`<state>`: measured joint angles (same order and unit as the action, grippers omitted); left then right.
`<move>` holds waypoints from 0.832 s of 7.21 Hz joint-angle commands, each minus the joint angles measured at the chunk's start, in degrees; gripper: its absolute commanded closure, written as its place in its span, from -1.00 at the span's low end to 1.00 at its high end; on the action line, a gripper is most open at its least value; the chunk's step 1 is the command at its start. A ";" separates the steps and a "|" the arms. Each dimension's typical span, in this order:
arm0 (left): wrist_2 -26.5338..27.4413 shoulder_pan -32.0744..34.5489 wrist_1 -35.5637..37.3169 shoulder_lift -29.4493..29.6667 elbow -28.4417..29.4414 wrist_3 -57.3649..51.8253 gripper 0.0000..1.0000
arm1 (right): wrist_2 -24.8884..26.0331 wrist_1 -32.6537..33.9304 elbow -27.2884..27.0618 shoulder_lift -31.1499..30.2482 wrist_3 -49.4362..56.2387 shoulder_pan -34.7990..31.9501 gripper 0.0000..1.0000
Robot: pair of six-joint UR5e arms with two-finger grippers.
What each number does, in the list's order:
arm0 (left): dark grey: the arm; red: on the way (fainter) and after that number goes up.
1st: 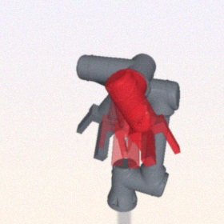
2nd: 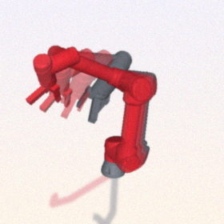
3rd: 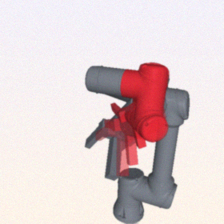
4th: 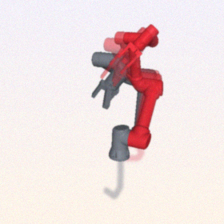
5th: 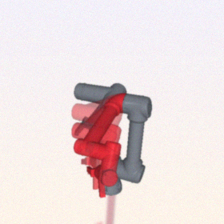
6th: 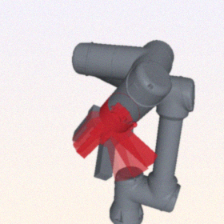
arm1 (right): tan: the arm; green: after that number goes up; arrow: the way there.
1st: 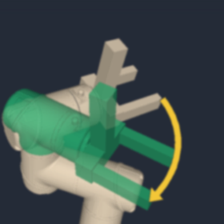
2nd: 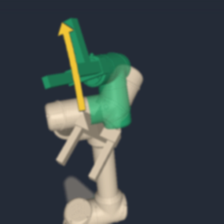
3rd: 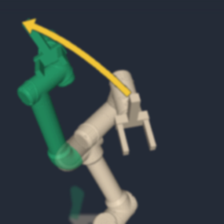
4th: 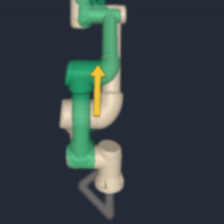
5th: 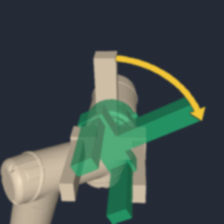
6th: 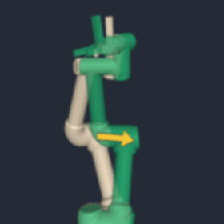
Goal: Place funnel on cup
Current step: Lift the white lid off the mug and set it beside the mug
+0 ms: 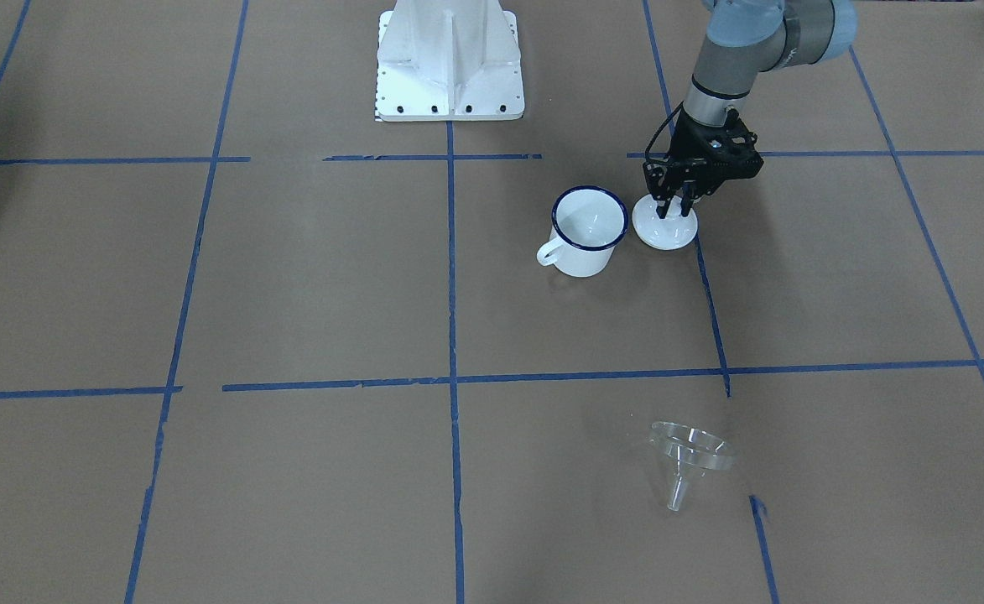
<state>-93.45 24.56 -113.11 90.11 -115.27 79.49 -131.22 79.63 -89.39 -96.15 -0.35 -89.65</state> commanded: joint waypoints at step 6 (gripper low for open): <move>-9.25 9.06 0.17 0.93 -3.83 -8.73 -1.00 | 0.00 0.00 0.00 0.00 0.00 0.00 -1.00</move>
<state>-98.17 29.13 -112.91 90.32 -118.81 73.08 -131.22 79.63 -89.41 -96.15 -0.35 -89.65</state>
